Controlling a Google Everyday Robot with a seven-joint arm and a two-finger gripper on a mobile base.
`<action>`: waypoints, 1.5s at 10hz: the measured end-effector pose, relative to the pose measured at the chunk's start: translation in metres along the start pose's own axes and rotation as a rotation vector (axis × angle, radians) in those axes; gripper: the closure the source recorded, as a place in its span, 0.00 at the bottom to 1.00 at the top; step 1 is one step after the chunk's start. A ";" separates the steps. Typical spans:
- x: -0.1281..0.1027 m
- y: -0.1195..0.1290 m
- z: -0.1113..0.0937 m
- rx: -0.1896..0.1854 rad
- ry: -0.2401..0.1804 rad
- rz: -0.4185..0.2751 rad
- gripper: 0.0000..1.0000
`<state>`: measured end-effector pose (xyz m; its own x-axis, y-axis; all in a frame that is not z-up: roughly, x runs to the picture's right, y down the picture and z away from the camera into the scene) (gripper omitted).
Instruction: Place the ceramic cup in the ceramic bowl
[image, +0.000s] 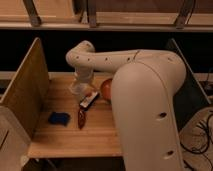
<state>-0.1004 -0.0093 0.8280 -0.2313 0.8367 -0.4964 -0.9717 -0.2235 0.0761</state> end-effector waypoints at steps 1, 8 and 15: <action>-0.002 -0.003 0.008 -0.006 0.006 0.020 0.23; 0.000 0.009 0.039 -0.066 0.044 0.043 0.23; 0.013 0.010 0.072 -0.116 0.115 0.046 0.64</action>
<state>-0.1167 0.0350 0.8847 -0.2615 0.7632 -0.5908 -0.9468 -0.3219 0.0033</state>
